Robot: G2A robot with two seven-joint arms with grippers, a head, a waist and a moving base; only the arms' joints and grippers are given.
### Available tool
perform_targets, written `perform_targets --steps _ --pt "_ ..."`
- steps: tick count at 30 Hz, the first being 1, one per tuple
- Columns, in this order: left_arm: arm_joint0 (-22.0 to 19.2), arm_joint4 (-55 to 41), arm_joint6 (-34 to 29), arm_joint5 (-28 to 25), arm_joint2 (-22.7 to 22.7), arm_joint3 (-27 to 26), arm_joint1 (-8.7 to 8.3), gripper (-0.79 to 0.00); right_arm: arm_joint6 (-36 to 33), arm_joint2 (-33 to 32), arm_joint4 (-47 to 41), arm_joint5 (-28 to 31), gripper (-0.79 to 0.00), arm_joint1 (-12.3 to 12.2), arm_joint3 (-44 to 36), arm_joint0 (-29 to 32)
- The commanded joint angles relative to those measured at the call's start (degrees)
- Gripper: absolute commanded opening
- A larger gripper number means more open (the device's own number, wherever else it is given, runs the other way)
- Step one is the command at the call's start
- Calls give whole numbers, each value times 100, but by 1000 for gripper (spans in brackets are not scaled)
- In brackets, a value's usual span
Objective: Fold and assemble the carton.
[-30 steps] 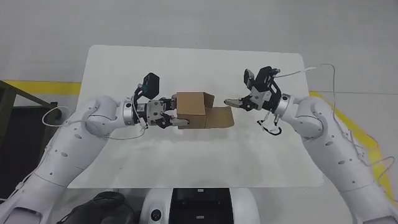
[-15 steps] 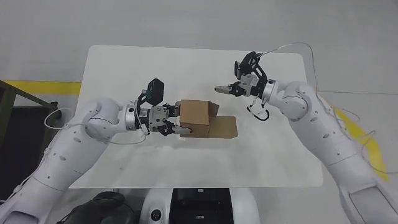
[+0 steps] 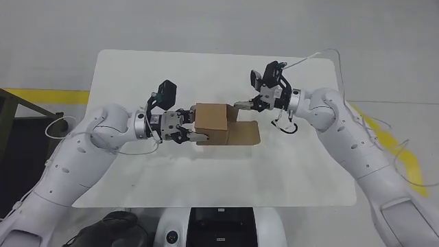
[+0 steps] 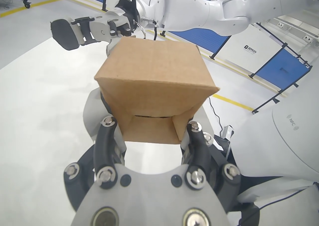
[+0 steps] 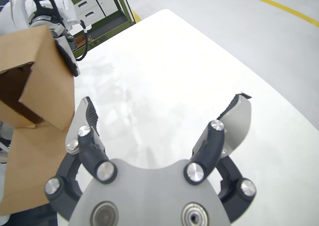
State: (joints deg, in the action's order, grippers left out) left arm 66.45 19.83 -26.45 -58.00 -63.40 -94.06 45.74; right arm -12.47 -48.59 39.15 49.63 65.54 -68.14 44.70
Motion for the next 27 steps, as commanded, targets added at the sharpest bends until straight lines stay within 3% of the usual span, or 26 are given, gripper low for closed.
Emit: perform_targets --steps 1,20,27 --pt "-9 23 27 0 -3 26 4 -311 83 -88 51 93 0 -28 -100 93" --pt "-127 -76 34 0 133 133 56 -314 -21 -367 394 234 0 -123 -1228 581" --pt "-209 -166 -9 0 -12 318 28 -326 -95 -741 298 -31 0 -212 -1229 826"
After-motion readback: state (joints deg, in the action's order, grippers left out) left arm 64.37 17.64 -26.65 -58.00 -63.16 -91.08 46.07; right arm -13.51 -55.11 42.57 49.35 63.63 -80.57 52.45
